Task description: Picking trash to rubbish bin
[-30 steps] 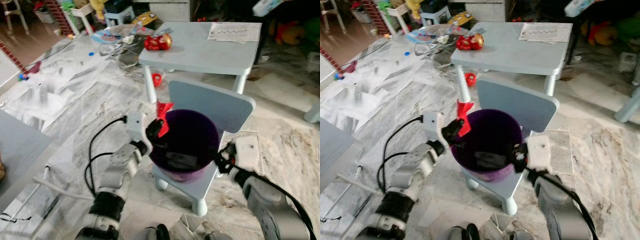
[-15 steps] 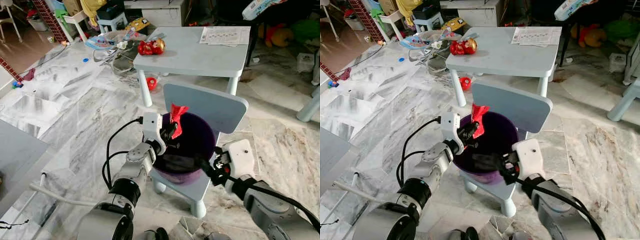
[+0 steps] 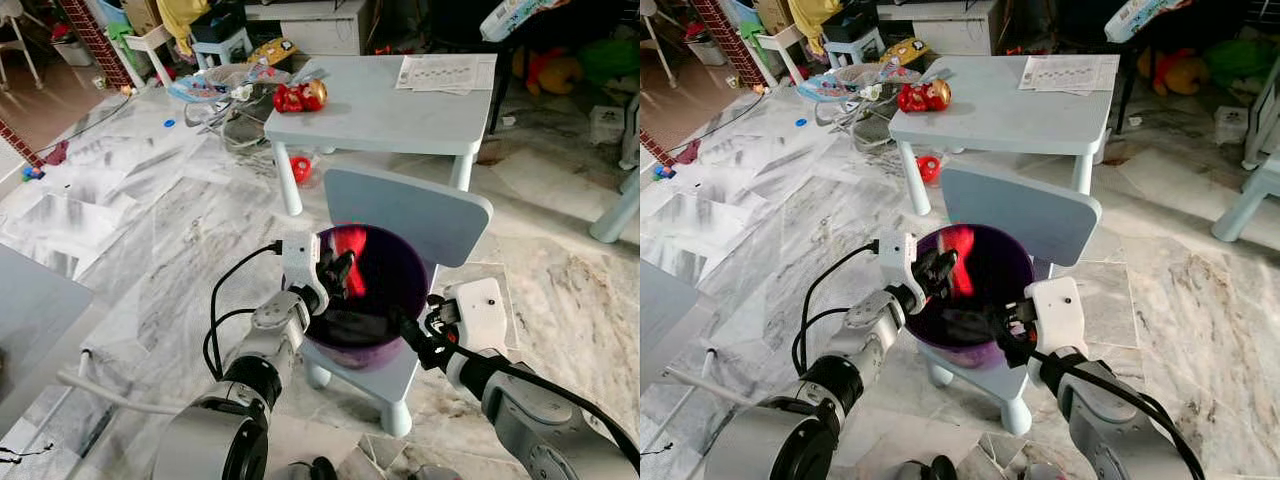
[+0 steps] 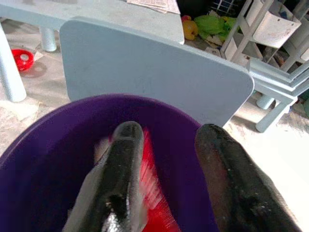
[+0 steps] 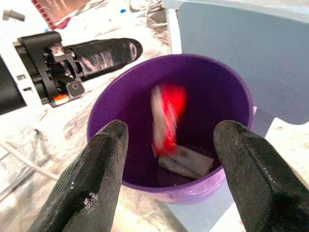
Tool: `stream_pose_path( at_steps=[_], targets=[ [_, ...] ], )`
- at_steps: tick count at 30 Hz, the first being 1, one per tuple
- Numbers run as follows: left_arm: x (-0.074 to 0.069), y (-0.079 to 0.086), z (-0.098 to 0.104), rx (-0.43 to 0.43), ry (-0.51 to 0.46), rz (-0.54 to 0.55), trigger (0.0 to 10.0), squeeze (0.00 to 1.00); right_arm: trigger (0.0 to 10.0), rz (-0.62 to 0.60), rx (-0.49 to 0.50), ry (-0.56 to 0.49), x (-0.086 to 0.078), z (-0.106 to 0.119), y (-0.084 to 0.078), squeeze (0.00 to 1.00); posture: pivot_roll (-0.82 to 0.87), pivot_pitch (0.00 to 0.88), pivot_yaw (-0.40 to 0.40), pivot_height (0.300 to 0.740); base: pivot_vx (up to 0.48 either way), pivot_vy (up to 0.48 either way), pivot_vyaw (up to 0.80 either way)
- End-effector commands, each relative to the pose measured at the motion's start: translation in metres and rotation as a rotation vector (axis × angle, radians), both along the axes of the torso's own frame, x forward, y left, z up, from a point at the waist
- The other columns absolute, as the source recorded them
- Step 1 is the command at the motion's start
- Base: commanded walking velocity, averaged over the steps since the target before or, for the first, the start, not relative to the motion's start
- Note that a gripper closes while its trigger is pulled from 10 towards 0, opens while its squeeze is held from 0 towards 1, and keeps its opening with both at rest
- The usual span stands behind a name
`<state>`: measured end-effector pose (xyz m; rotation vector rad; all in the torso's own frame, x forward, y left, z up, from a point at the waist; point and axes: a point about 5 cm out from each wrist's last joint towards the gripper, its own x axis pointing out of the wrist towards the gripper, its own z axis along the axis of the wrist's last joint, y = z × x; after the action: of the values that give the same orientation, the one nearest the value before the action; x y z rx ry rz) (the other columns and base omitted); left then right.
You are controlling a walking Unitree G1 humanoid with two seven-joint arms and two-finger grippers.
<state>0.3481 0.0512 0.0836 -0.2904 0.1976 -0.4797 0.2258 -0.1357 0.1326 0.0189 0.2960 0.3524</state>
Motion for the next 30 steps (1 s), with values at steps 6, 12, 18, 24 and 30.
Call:
stream_pose_path(
  at_steps=[6, 12, 18, 24, 30],
  targets=[
    [0.002, 0.007, -0.001, 0.003, 0.002, 0.037, 10.0, 1.0, 10.0, -0.002, -0.002, -0.021, 0.003, 0.005, 0.001, 0.0, -0.26, 0.132, 0.177, 0.74, 0.0, 0.0, 0.0],
    [0.008, 0.016, 0.007, 0.008, -0.039, 0.087, 10.0, 1.0, 10.0, -0.002, -0.007, -0.025, 0.011, 0.004, 0.003, 0.0, -0.23, 0.128, 0.164, 0.74, 0.0, 0.0, 0.0],
    [0.016, 0.049, 0.019, 0.092, -0.135, 0.189, 10.0, 1.0, 10.0, 0.012, -0.027, -0.077, 0.028, 0.009, 0.008, 0.0, -0.17, 0.122, 0.156, 0.74, 0.0, 0.0, 0.0],
    [0.016, 0.098, 0.029, 0.155, -0.232, 0.312, 10.0, 1.0, 10.0, 0.018, 0.004, -0.144, 0.049, 0.023, 0.014, 0.0, -0.14, 0.121, 0.144, 0.74, 0.0, 0.0, 0.0],
    [-0.002, 0.131, 0.041, 0.218, -0.354, 0.486, 10.0, 1.0, 10.0, 0.034, 0.055, -0.238, 0.068, 0.043, 0.027, 0.0, -0.09, 0.107, 0.135, 0.74, 0.0, 0.0, 0.0]
  ],
)
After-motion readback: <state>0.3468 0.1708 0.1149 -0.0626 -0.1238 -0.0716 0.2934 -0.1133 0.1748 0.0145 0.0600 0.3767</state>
